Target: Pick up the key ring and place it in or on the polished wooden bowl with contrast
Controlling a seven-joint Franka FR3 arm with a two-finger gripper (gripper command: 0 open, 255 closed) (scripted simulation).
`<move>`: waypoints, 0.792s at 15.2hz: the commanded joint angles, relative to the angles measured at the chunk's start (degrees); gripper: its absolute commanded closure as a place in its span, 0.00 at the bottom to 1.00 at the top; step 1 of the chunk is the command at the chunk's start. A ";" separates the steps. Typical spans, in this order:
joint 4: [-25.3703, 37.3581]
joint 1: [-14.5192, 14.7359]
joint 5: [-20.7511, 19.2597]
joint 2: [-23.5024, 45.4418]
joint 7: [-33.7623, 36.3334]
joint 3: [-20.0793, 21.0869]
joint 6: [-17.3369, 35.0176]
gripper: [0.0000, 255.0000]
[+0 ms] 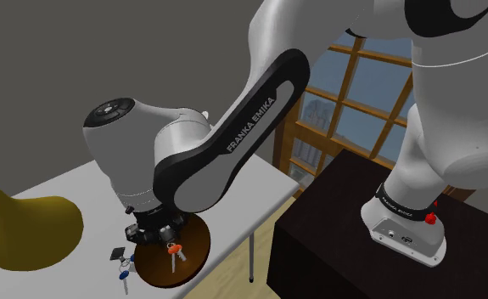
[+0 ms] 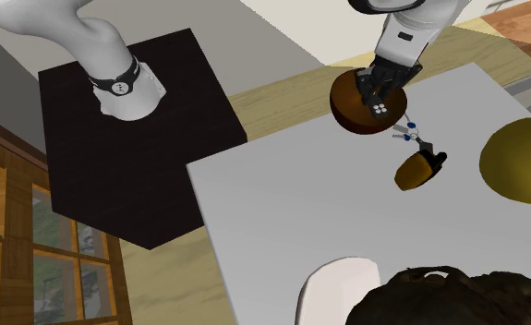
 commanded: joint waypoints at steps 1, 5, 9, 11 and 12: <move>0.00 0.00 0.00 0.00 0.00 0.00 0.00 0.00; 0.00 0.00 0.00 0.00 0.00 0.00 0.00 0.00; 1.37 -0.95 2.08 -3.34 -1.31 1.20 -4.38 0.00; 1.86 -1.15 2.59 -4.14 -1.64 1.45 -5.58 0.00; 1.85 -1.15 2.60 -4.15 -1.64 1.45 -5.58 0.00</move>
